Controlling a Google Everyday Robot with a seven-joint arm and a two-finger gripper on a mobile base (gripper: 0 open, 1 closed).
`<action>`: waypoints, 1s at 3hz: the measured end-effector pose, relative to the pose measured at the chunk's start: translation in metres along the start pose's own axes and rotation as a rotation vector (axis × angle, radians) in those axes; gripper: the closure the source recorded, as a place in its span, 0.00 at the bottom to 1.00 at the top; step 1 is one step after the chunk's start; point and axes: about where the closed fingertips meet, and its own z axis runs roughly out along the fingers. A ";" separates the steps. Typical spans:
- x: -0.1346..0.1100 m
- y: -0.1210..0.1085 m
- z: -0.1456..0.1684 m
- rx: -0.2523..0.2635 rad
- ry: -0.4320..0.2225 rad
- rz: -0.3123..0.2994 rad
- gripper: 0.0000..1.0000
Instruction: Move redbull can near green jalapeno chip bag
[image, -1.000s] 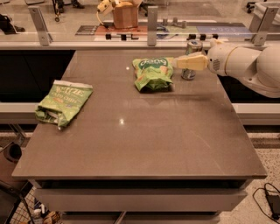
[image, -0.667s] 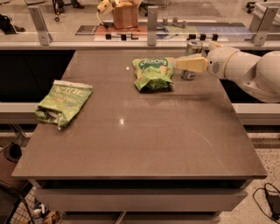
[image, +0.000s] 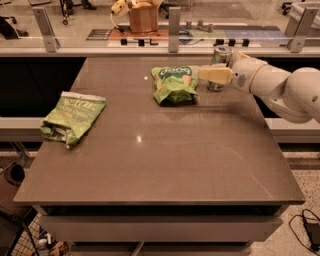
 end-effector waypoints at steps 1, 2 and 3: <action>0.003 -0.002 0.017 -0.024 -0.024 -0.001 0.17; 0.003 0.000 0.018 -0.026 -0.023 0.000 0.39; 0.003 0.002 0.020 -0.031 -0.023 0.000 0.64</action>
Offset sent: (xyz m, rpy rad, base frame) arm 0.0118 0.0078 -0.0036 0.0134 -0.0159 0.0200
